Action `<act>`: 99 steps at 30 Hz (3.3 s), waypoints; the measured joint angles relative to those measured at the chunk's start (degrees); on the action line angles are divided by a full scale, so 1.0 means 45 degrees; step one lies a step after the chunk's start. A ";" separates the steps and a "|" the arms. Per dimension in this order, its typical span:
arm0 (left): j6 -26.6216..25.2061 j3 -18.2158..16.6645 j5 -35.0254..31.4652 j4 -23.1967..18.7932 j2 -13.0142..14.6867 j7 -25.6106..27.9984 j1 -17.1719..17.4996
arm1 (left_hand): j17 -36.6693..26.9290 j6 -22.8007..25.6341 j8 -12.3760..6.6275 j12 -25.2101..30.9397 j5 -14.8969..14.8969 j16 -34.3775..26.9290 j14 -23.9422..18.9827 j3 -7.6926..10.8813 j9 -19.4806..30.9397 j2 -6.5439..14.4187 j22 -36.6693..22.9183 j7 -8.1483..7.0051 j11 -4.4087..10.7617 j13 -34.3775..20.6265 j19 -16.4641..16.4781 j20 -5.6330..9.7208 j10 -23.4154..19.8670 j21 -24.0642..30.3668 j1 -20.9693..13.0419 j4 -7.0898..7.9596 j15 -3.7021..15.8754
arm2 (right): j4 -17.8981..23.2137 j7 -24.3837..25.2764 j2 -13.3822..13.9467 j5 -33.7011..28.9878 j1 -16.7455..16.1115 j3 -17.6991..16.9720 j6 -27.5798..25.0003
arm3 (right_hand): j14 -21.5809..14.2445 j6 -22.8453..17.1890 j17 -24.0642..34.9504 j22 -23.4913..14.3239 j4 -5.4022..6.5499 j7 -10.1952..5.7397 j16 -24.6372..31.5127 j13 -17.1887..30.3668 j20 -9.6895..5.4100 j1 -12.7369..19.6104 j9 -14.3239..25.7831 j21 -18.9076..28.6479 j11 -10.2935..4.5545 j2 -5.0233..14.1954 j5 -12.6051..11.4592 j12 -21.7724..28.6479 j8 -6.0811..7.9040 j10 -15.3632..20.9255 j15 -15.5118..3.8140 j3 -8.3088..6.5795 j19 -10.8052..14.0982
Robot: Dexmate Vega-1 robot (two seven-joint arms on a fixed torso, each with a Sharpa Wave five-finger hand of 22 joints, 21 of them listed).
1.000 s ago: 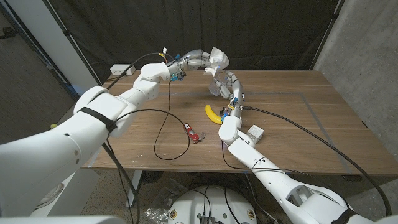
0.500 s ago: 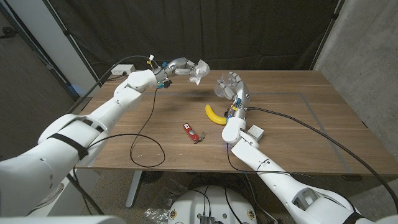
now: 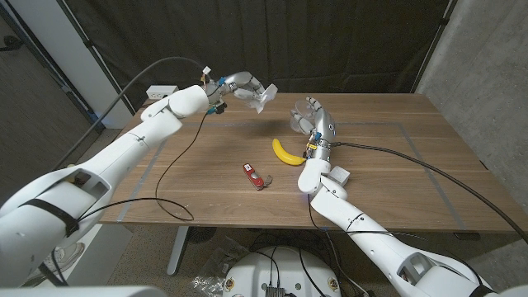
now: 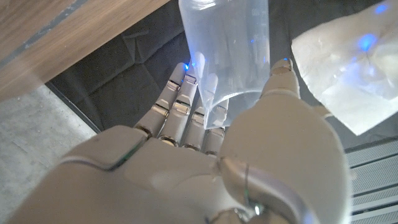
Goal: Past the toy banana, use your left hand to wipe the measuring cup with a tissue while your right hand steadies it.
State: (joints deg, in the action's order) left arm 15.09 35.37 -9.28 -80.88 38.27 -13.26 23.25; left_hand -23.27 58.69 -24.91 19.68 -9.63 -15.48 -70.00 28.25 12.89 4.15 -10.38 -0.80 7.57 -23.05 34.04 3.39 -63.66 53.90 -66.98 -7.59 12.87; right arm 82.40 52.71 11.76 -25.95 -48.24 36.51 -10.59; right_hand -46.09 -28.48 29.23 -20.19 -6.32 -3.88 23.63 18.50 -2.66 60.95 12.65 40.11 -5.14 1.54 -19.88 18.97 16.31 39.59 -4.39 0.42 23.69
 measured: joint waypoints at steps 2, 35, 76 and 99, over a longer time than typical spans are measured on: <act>-0.0582 0.0090 -0.0661 -0.0948 0.0337 0.0118 0.0149 | 0.0000 0.0000 0.0001 0.0000 0.0000 0.0012 0.0000 0.0000 0.0001 0.0000 0.0000 0.0000 0.0000 0.0000 0.0000 0.0000 0.0000 0.0000 0.0000 0.0000 0.0000 | 0.0060 0.0000 0.0087 -0.0145 0.0003 0.0113 -0.0275 | -0.0001 0.0001 0.0031 0.0000 0.0000 0.0000 -0.0001 0.0000 0.0000 0.0000 0.0000 0.0053 0.0000 0.0000 0.0000 0.0000 0.0000 0.0000 -0.0001 0.0000 0.0000; -0.6948 0.2733 -0.7163 -0.4027 0.0930 -0.3918 -0.0918 | -0.0059 -0.0031 0.0051 -0.0147 0.0000 0.0047 -0.0002 0.0052 0.0007 0.0000 -0.0002 -0.0030 0.0078 0.0031 0.0003 -0.0002 0.0078 0.0187 0.0000 0.0054 -0.0002 | 0.0060 -0.0916 0.0541 -0.1211 0.0289 0.0889 -0.3881 | -0.0059 -0.0111 0.0089 0.0059 0.0003 -0.0024 -0.0276 0.0118 0.0061 0.0002 -0.0002 0.0489 -0.0089 -0.0001 0.0000 -0.0098 -0.0101 0.0091 -0.0060 0.0211 -0.0061; -0.7846 0.5048 -0.8651 -0.1579 -0.0409 -0.7842 -0.3090 | 0.2511 -0.6977 0.3231 -0.2166 -0.0302 0.1180 0.9411 -0.1353 -0.0263 -0.1626 0.0105 -0.1826 -0.0310 0.2388 -0.3866 -0.1543 0.7403 -0.1898 0.2938 0.1287 -0.2200 | 0.1123 -0.5210 0.0735 -0.1121 0.0591 0.1087 -0.7078 | 0.3987 0.2756 -0.2045 0.1243 0.1262 0.0222 -0.2993 -0.0599 0.0642 -0.0971 -0.0133 0.0240 0.0606 0.0476 0.0004 -0.1725 -0.1185 -0.3689 0.0360 0.1962 -0.3056; -0.7576 0.3806 -0.8264 -0.3378 0.0762 -0.5013 -0.1588 | 0.2570 -1.5137 0.3257 -0.2008 -0.1159 0.1101 1.5240 -0.4240 -0.0321 -0.2089 0.0022 -0.2159 -0.1001 0.2579 -0.6960 -0.2368 1.4791 -0.4540 0.6952 0.3319 -0.3310 | 0.2600 -0.8660 0.1510 -0.0727 0.0735 0.1116 -0.8295 | 0.9711 0.8497 -0.4069 0.2193 0.2428 0.1112 -0.3041 -0.1687 0.3294 -0.3863 -0.0388 -0.2422 0.2769 -0.1208 -0.0312 -0.1872 -0.1393 -0.9574 0.2767 0.4110 -0.6051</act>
State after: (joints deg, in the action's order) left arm -19.00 52.50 -46.47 -96.08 41.70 -35.82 16.10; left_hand -11.71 -9.43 -10.25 10.64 -14.85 -10.52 -1.42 9.18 11.44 -5.25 -10.28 -10.52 3.07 -11.44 2.72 -7.27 2.90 33.47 -35.69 7.34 -2.02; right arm 94.10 13.74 18.56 -29.22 -44.93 41.53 -47.92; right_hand -2.40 9.76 10.92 -10.33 4.61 1.12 9.94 10.91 12.16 43.56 10.91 29.21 7.32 -3.89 -21.28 10.54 10.04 -3.49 8.06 18.91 -3.54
